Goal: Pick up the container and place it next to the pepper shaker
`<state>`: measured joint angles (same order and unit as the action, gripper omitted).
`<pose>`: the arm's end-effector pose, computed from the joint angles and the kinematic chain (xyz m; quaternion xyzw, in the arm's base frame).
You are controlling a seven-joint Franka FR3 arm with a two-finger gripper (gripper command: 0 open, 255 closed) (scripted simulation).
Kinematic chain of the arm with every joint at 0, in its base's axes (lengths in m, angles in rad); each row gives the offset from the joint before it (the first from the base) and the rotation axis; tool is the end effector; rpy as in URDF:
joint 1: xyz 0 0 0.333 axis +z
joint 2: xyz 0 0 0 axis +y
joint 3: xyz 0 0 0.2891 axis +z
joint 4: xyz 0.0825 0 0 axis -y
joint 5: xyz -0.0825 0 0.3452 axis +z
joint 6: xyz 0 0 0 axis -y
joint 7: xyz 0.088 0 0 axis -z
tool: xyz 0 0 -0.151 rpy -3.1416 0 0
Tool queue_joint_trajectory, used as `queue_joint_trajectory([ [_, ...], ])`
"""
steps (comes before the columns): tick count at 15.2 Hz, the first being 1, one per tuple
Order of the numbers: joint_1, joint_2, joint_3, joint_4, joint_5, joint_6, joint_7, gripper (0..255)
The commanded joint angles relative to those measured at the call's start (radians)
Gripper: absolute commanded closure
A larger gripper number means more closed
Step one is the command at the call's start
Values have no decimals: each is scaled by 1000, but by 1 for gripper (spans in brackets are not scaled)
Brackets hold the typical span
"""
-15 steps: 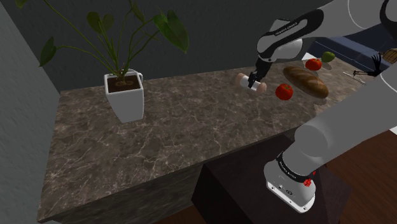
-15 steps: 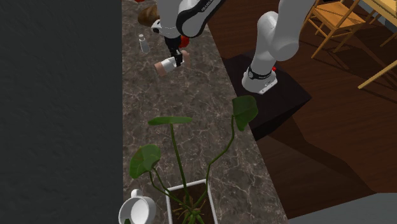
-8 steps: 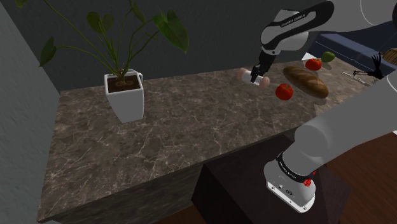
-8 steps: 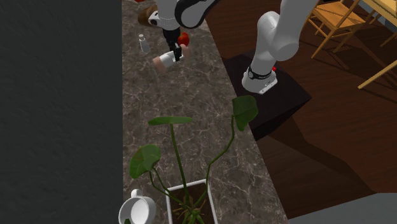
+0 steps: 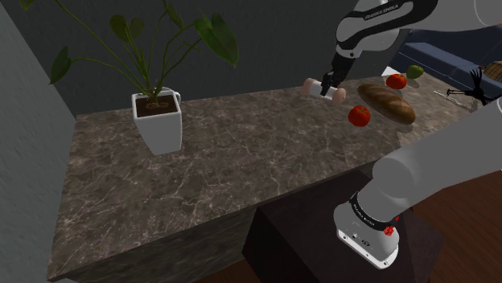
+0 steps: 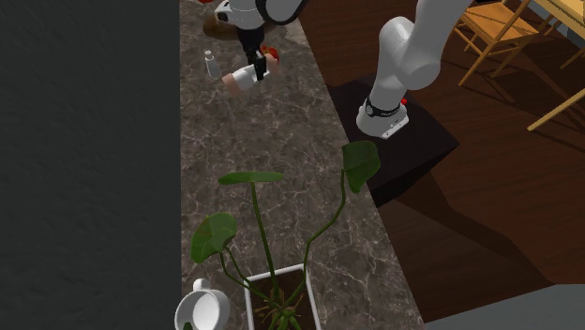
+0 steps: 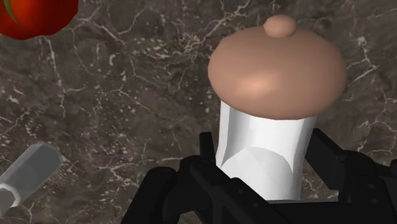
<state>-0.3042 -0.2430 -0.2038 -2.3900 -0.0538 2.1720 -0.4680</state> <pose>0.3803 -0.2151 0.3635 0.9999 -0.0023 0.0102 0.0031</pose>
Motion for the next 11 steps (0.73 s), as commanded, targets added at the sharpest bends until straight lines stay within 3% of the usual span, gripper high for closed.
queue_joint_trajectory([
  [1,1,-13,3,17,-1,-30,4,255],
  [8,1,-44,8,71,-4,-115,7,255],
  [11,13,77,6,193,22,-118,1,255],
])
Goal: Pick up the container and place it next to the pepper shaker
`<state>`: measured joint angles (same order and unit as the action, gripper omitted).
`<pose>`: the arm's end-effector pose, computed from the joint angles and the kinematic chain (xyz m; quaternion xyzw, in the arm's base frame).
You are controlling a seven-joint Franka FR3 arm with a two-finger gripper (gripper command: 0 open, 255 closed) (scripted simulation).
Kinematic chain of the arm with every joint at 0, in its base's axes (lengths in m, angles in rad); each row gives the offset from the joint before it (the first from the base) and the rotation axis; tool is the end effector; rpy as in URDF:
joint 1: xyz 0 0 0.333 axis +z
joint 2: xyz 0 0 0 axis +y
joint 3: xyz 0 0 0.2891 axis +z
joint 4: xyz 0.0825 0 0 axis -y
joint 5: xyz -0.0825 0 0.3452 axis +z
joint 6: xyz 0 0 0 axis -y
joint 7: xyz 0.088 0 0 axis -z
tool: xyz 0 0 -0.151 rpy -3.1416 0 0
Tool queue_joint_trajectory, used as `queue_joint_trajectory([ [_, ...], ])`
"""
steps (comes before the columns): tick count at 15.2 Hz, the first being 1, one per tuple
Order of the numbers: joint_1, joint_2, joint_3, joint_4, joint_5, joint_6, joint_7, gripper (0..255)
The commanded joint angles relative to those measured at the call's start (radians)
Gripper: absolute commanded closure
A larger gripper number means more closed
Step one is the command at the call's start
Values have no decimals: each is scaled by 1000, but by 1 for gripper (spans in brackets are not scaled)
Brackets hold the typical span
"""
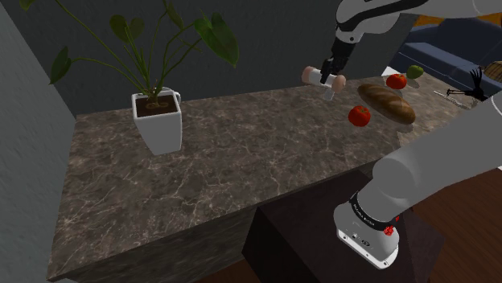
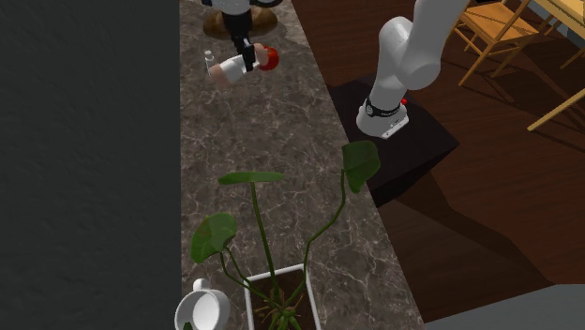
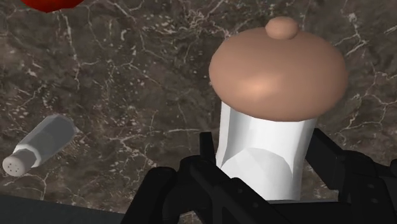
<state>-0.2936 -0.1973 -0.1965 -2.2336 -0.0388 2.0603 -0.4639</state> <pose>0.4052 -0.2212 0.4008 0.9999 -0.0025 0.0101 0.0030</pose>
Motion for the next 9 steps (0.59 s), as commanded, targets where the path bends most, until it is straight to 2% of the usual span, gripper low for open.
queue_joint_trajectory([
  [1,5,71,-1,80,15,-10,-6,255],
  [9,8,391,3,471,83,-87,-23,255],
])
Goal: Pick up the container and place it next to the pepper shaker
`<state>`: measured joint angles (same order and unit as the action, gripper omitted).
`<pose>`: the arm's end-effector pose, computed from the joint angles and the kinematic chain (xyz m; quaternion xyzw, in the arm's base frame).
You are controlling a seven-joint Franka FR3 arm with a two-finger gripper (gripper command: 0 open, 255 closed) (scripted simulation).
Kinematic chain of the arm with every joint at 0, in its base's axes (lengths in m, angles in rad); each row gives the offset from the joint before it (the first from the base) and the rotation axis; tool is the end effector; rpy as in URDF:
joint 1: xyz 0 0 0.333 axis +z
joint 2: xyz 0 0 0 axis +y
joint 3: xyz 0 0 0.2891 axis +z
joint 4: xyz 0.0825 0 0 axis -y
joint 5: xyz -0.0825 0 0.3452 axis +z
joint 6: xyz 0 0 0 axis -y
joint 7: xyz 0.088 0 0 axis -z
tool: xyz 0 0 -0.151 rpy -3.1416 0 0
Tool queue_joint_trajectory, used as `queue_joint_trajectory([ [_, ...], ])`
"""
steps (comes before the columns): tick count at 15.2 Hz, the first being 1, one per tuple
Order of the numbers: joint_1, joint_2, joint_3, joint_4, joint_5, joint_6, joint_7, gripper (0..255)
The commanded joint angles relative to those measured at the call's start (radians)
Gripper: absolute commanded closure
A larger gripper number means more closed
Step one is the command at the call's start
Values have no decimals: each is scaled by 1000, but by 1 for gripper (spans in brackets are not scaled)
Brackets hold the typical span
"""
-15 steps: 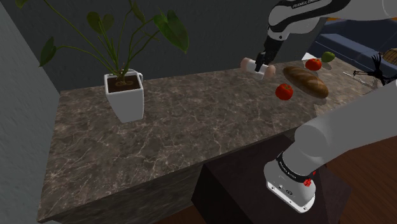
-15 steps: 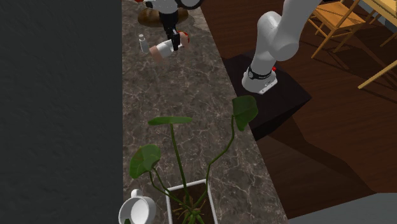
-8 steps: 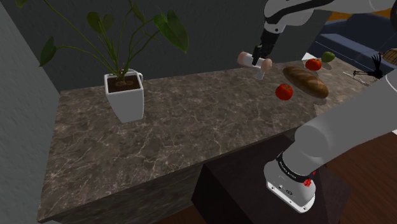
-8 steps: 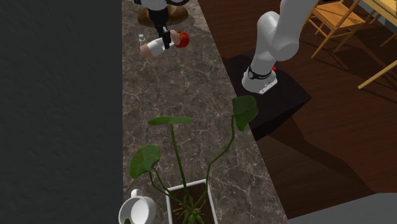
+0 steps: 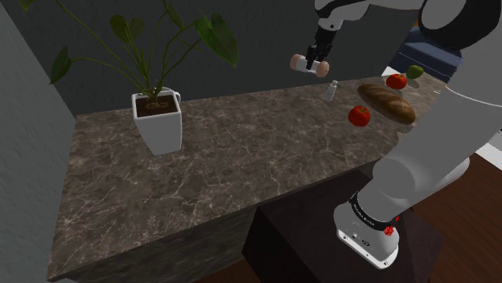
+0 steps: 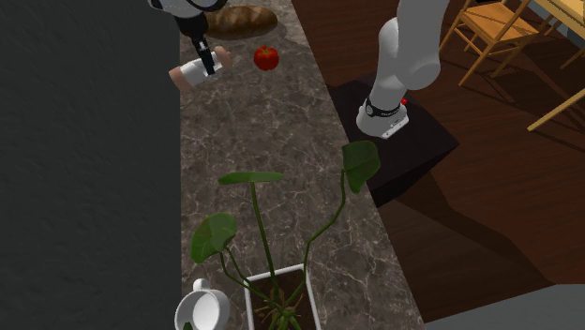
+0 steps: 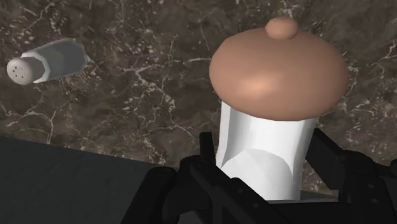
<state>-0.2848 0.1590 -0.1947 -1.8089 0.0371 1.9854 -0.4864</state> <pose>0.5072 -0.2556 0.4001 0.9999 -0.0025 0.0100 0.0033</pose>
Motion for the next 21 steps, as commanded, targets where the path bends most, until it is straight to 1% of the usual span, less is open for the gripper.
queue_joint_trajectory([
  [1,-3,77,3,103,15,-28,-2,255],
  [2,-6,120,4,163,23,-46,-3,255],
  [3,-12,197,7,274,35,-81,-4,255],
  [21,-14,264,16,127,52,132,-16,255],
])
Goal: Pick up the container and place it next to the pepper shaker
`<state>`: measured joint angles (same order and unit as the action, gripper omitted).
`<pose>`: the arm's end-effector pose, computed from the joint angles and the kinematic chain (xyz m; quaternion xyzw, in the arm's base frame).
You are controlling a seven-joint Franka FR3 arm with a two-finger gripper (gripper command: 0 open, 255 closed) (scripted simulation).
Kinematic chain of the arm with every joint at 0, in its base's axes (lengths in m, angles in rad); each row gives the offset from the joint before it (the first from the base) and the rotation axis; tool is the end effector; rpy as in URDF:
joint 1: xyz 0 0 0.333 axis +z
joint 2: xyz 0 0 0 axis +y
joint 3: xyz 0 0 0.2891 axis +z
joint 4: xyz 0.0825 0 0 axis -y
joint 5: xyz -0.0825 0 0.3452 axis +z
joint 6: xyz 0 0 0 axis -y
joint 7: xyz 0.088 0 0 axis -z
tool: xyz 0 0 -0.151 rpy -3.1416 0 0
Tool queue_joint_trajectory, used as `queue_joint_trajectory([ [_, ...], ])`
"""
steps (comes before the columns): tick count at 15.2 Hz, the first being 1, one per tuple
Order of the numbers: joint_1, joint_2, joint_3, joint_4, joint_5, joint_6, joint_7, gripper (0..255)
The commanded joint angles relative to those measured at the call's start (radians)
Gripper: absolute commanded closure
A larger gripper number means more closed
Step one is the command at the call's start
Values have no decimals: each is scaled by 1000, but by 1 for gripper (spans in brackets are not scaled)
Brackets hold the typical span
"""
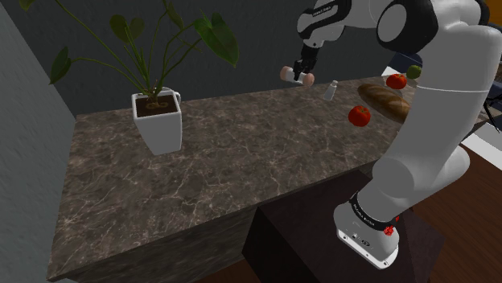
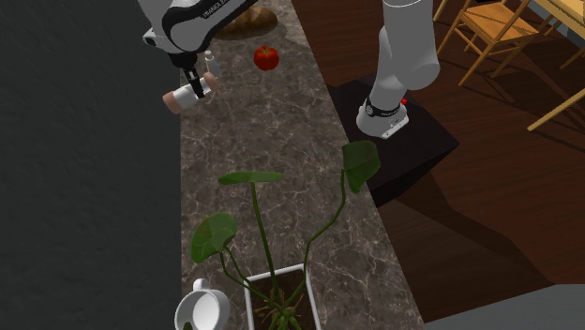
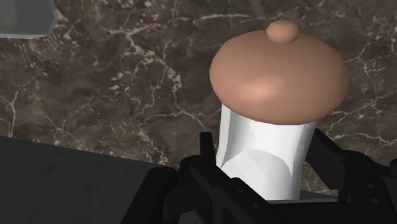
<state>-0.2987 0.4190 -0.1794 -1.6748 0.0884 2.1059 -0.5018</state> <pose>0.5606 -0.2727 0.3162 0.9999 -0.0024 0.0096 0.0029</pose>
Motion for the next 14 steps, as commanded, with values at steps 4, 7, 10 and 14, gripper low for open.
queue_joint_trajectory([
  [4,-1,27,3,-28,7,56,-4,255],
  [7,-3,46,6,-42,11,88,-7,255],
  [10,-4,66,8,-53,16,119,-10,255],
  [14,-7,95,12,-65,23,159,-14,255],
])
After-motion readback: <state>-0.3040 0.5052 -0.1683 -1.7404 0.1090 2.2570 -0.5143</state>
